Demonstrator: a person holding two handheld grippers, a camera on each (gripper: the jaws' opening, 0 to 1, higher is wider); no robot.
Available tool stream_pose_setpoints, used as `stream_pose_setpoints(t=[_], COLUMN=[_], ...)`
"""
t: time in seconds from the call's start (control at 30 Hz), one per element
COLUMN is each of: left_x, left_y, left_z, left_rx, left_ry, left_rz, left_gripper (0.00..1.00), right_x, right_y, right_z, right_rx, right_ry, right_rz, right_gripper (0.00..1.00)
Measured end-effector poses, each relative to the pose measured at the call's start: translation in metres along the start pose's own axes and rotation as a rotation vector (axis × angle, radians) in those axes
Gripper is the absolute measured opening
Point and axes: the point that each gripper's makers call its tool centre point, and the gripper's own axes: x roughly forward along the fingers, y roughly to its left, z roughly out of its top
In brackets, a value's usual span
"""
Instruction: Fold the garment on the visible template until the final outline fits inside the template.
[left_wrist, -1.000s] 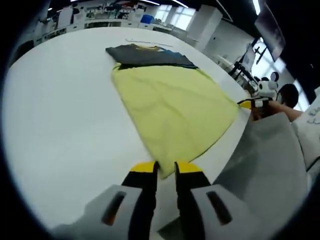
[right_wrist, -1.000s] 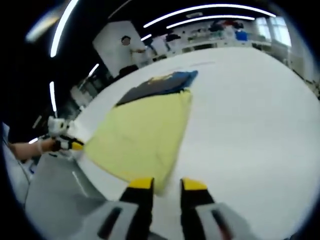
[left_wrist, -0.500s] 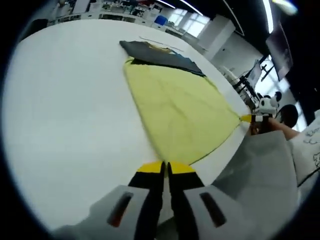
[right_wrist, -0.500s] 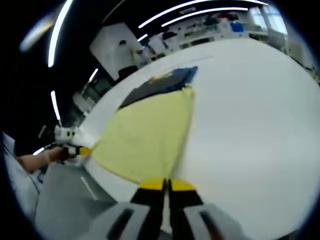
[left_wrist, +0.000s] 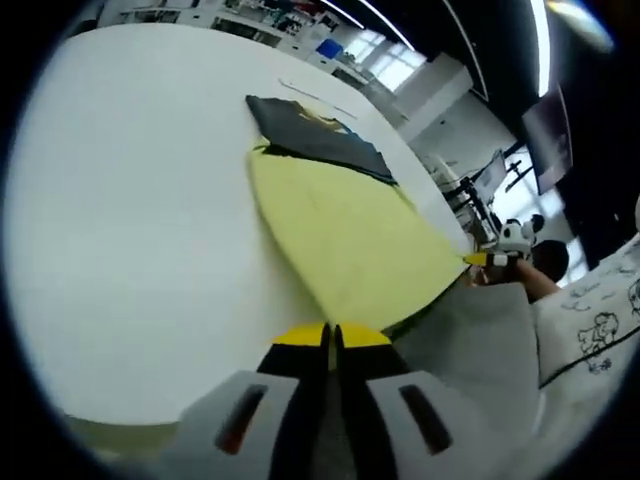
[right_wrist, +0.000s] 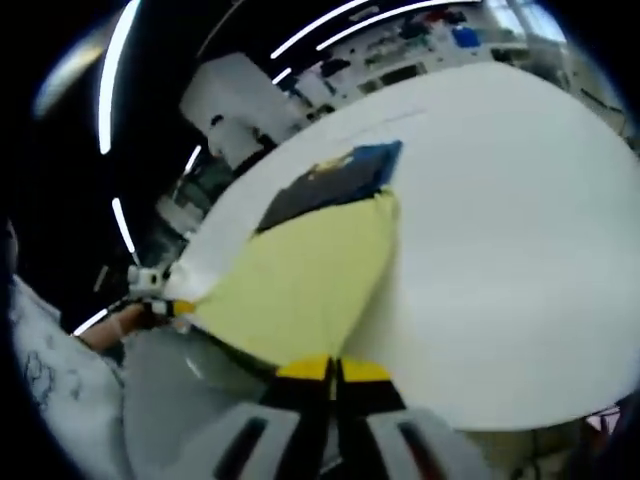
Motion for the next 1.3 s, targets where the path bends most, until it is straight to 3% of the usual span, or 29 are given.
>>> stream_pose_setpoints(t=[0.3, 0.47, 0.57, 0.73, 0.97, 1.03, 1.2, 1.3], left_x=[-0.025, -0.037, -0.042, -0.037, -0.022, -0.018, -0.005, 0.003], left_y=[-0.049, -0.064, -0.069, -0.059, -0.049, -0.045, -0.037, -0.032], left_z=[-0.002, 0.002, 0.005, 0.015, 0.048, 0.055, 0.093, 0.114], left_rx=[0.010, 0.021, 0.033, 0.017, 0.035, 0.032, 0.010, 0.037], left_ry=[-0.010, -0.016, -0.031, -0.031, -0.069, -0.070, -0.126, -0.147], left_rz=[-0.052, -0.072, -0.089, -0.094, -0.101, -0.098, -0.103, -0.090], left_gripper=[0.00, 0.00, 0.00, 0.00, 0.00, 0.00, 0.00, 0.00], right_x=[-0.028, -0.042, -0.048, -0.046, -0.034, -0.028, -0.015, -0.005], right_y=[0.019, 0.025, 0.027, 0.027, 0.039, 0.033, 0.029, 0.020], right_z=[-0.010, -0.012, -0.013, -0.002, 0.036, 0.050, 0.090, 0.112], right_rx=[0.041, 0.054, 0.084, 0.132, 0.126, 0.123, 0.091, 0.076], right_ry=[0.010, 0.014, 0.020, 0.010, -0.057, -0.075, -0.131, -0.158], right_rz=[0.017, 0.010, 0.020, 0.062, 0.088, 0.082, 0.084, 0.073], right_gripper=[0.00, 0.00, 0.00, 0.00, 0.00, 0.00, 0.00, 0.00])
